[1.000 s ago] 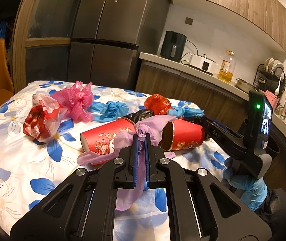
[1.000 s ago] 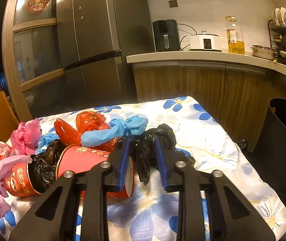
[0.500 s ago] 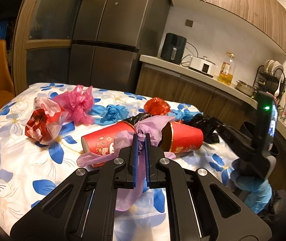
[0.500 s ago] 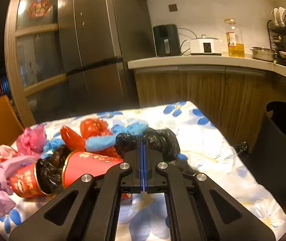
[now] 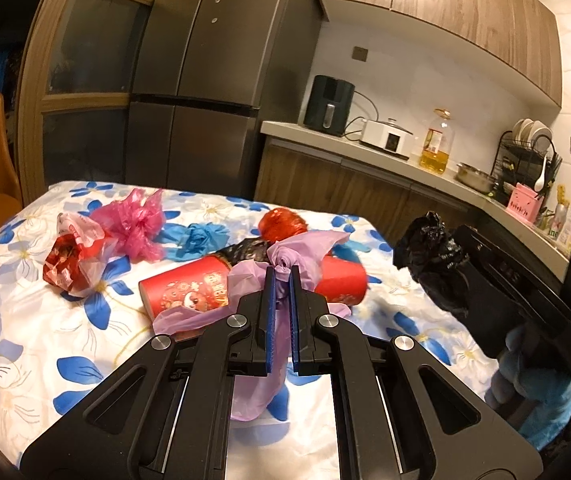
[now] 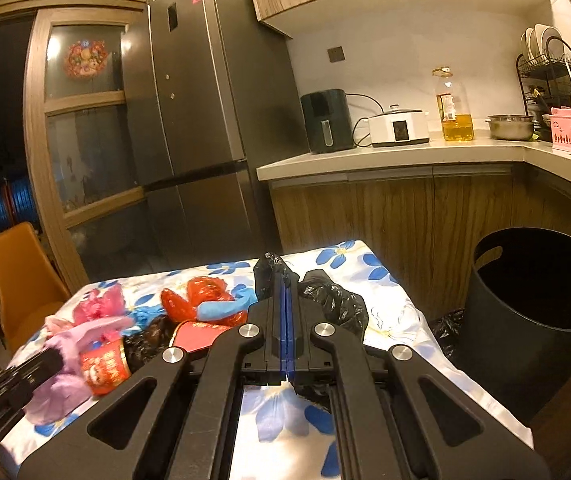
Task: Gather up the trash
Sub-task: 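Carry the lilac and black bags over the black trash bin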
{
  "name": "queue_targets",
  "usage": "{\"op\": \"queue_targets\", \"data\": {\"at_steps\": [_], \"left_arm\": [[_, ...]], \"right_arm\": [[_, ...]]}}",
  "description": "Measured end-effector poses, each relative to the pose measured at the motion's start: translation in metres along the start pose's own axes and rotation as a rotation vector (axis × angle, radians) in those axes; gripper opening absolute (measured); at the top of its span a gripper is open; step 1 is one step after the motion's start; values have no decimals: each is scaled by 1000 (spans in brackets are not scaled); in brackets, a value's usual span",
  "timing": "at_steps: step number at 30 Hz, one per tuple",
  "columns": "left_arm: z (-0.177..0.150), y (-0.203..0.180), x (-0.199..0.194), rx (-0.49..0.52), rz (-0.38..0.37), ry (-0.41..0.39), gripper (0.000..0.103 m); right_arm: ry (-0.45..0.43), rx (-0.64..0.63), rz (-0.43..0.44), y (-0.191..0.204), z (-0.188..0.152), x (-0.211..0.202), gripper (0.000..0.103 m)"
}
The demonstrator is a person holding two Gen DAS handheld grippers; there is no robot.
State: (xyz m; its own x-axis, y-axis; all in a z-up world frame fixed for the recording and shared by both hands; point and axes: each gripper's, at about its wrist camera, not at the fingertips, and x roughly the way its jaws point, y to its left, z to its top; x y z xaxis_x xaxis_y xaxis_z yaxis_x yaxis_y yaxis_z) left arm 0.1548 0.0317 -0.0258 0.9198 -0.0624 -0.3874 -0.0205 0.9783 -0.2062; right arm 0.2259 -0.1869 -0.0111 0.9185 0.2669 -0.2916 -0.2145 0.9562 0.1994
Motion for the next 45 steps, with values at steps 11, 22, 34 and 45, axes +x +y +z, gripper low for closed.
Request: {"op": "queue_targets", "data": {"at_steps": [11,22,34,45], "left_arm": [[3,-36,-6,43,-40,-9,5],[10,-87,2,98,-111,-13,5],[22,-150,20,174,-220,-22,5],[36,-218,43,235,-333,-41,5]], "right_arm": [[-17,-16,5,-10,0,-42,1],[-63,3,-52,-41,8,-75,1],[-143,22,-167,-89,29,-101,1],[-213,44,-273,-136,48,-114,1]]}}
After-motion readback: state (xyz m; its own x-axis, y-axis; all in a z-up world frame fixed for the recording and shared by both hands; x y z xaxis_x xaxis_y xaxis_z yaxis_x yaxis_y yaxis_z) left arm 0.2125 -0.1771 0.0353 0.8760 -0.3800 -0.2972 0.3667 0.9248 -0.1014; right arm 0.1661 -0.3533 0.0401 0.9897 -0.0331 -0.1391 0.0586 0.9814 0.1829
